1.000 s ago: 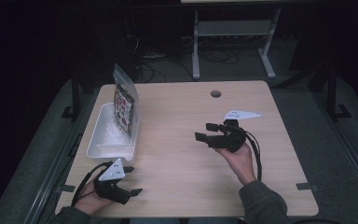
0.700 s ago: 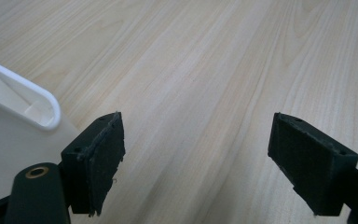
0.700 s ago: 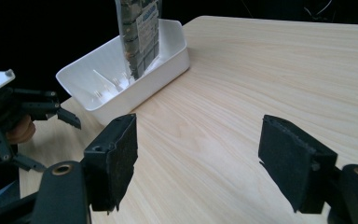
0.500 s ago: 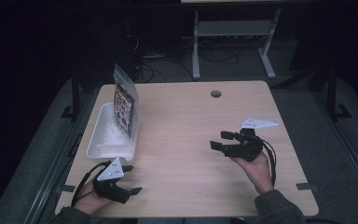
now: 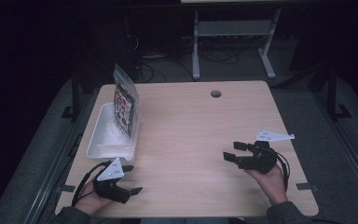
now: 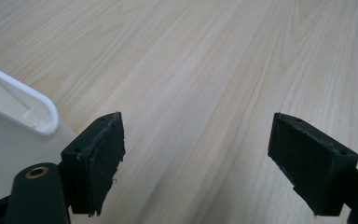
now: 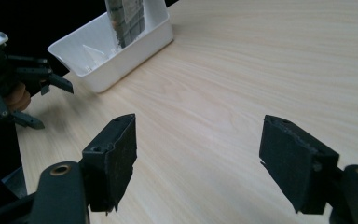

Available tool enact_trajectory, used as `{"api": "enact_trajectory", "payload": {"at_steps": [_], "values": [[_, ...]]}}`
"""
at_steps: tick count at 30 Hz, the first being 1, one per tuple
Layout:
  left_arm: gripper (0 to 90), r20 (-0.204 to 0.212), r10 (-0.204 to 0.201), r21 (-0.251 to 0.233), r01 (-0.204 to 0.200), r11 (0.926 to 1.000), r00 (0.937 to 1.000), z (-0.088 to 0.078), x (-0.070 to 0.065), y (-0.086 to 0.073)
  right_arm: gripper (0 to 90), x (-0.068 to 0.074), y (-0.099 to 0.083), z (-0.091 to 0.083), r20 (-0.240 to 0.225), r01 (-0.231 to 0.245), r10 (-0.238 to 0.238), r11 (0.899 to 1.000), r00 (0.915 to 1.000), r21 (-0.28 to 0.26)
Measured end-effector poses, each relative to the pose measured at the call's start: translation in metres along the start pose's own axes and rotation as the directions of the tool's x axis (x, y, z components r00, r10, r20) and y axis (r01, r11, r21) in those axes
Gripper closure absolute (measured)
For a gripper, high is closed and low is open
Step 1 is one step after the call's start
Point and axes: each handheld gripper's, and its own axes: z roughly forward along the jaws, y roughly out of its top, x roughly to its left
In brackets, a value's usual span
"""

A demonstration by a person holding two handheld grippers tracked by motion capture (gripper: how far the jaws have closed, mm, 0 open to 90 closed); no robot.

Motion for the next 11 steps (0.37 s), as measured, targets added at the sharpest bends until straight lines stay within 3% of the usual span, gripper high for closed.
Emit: {"api": "enact_trajectory", "payload": {"at_steps": [11], "values": [[17.8,0.005,0.001,-0.007,-0.001,1.0,1.0,0.003,0.0,0.002,23.3,0.001,-0.041,-0.015,-0.005,-0.036,0.036,0.999,0.9993,0.015]]}}
